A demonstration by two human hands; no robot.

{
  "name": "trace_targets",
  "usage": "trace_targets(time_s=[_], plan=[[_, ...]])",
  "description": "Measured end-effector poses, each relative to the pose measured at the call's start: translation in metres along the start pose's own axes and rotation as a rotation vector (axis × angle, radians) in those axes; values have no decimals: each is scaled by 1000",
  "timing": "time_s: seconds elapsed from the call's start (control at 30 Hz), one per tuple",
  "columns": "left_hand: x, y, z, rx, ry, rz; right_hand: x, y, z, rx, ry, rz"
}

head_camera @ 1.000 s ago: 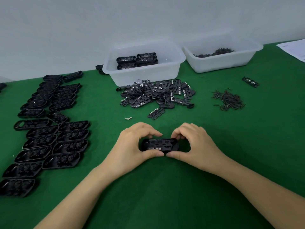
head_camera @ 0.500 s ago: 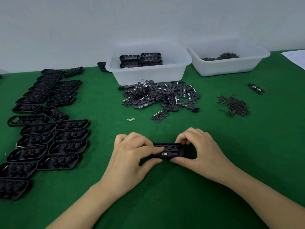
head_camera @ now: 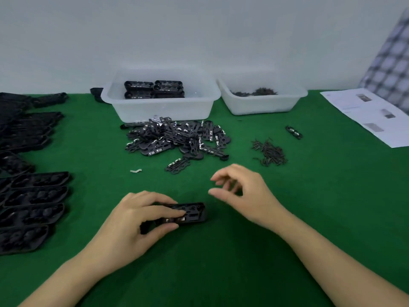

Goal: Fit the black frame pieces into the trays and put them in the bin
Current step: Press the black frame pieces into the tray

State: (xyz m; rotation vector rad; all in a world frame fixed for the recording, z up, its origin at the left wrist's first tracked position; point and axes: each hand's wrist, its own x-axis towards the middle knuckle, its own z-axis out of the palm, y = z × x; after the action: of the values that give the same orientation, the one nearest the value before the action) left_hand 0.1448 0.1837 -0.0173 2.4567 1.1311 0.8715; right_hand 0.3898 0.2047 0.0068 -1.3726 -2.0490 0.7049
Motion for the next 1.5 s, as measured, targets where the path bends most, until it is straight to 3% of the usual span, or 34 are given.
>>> trace_targets(time_s=[0.07, 0.13, 0.23, 0.57, 0.67, 0.77, 0.83, 0.9, 1.0, 1.23, 1.5], plan=[[-1, 1, 0, 9, 6, 1, 13, 19, -25, -260, 250, 45], [-2, 2, 0, 23, 6, 10, 25, 37, -45, -587, 335, 170], [-3, 1, -2, 48, -2, 29, 36, 54, -56, -734, 306, 274], [-2, -2, -4, 107, 16, 18, 48, 52, -41, -930, 227, 236], [-2, -1, -4, 120, 17, 16, 45, 43, -40, -886, 225, 251], [-2, -1, -5, 133, 19, 28, 34, 10, -28, -505, 336, 86], [-2, -1, -4, 148, 15, 40, 21, -23, -5, -188, 258, -27], [-2, -1, -4, 156, 6, 43, 8, -44, 21, -66, 143, -88], [-3, -1, -4, 155, 0, 47, -2, -48, 45, -20, 77, -58], [-3, -1, -3, 182, 36, 57, -3, -37, 51, -24, 100, 5], [-3, -2, -3, 164, 31, 53, -1, -33, 48, -105, 84, -47]])
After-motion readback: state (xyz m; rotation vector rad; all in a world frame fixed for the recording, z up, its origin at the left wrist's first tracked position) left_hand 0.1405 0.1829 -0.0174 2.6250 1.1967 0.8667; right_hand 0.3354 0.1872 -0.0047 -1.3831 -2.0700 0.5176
